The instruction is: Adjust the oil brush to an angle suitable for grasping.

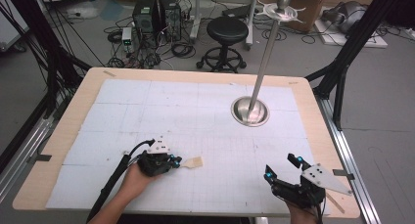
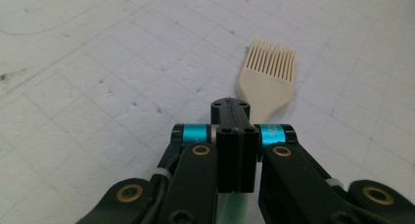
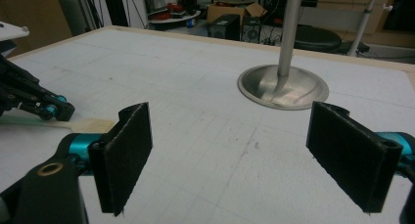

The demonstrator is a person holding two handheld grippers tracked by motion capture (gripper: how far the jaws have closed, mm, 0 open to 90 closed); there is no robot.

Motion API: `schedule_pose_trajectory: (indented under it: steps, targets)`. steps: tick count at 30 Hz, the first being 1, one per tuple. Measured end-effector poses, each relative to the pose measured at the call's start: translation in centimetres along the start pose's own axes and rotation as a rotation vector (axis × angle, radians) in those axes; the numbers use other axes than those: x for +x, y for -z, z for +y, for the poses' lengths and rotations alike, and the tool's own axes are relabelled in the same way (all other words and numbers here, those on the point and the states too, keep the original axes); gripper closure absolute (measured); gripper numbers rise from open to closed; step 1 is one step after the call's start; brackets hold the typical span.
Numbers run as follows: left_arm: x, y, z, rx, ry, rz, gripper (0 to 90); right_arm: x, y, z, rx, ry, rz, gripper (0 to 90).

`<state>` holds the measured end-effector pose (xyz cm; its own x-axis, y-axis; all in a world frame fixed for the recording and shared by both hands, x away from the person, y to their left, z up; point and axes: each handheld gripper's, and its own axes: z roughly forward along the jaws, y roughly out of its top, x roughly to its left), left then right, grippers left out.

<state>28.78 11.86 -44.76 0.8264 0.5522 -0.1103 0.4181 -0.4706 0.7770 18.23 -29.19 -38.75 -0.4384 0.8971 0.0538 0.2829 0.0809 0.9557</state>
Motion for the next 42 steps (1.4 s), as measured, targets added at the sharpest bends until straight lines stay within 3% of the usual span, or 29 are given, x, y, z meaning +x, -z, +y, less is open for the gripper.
schedule_pose_trajectory:
  steps: [2,5,8,13,15,16,19,23,28,30,33,34,35,38,42]
  targets:
    - [-0.2,0.0,0.0,-0.001,-0.008,-0.001,89.6,0.0,0.0,0.0,-0.001,0.001,0.001,16.2]
    - [-0.7,0.7,0.0,-0.042,-0.014,0.002,89.6,0.0,0.0,0.0,-0.001,0.001,0.000,16.2]
    - [-0.6,2.5,-0.5,-0.116,0.021,0.040,87.9,-0.1,0.1,0.0,0.000,-0.002,-0.003,16.2]
    - [-0.4,6.5,-2.8,-0.153,0.045,0.111,87.9,-0.1,0.3,-0.1,-0.003,-0.004,-0.006,16.2]
    - [-0.3,7.3,-3.3,-0.157,0.055,0.119,88.5,0.0,0.3,-0.1,-0.005,-0.008,-0.005,16.2]
    - [-0.3,8.8,-4.4,-0.178,0.087,0.131,88.5,0.0,0.2,0.0,-0.005,-0.008,-0.004,16.2]
    - [-0.4,10.2,-5.8,-0.170,0.106,0.141,88.6,0.2,0.2,0.0,-0.005,-0.007,-0.003,16.2]
    - [-1.2,10.5,-7.1,-0.114,0.085,0.125,88.6,0.3,0.1,0.0,-0.004,-0.004,-0.001,16.2]
    - [-1.5,10.2,-7.7,-0.078,0.078,0.104,88.5,0.2,0.2,0.0,-0.007,-0.007,-0.004,16.2]
    - [-1.4,9.5,-7.8,-0.028,0.062,0.130,88.5,0.2,0.2,0.0,-0.006,-0.008,-0.004,16.2]
    - [-1.3,9.1,-7.5,-0.024,0.063,0.154,88.5,0.2,0.1,0.0,-0.006,-0.003,-0.004,16.2]
    - [-1.3,8.8,-7.0,-0.001,0.044,0.187,88.5,0.2,0.1,0.0,-0.007,-0.004,-0.003,16.2]
    - [-1.3,8.8,-7.0,-0.001,0.044,0.187,88.5,0.2,0.1,0.0,-0.007,-0.004,-0.003,16.2]
    - [-0.9,7.9,-5.8,0.035,0.021,0.239,88.3,0.2,0.1,0.0,-0.005,-0.006,-0.003,16.2]
    - [0.2,7.1,-5.0,0.033,0.065,0.276,88.3,0.2,0.1,0.0,-0.006,-0.005,-0.002,16.2]
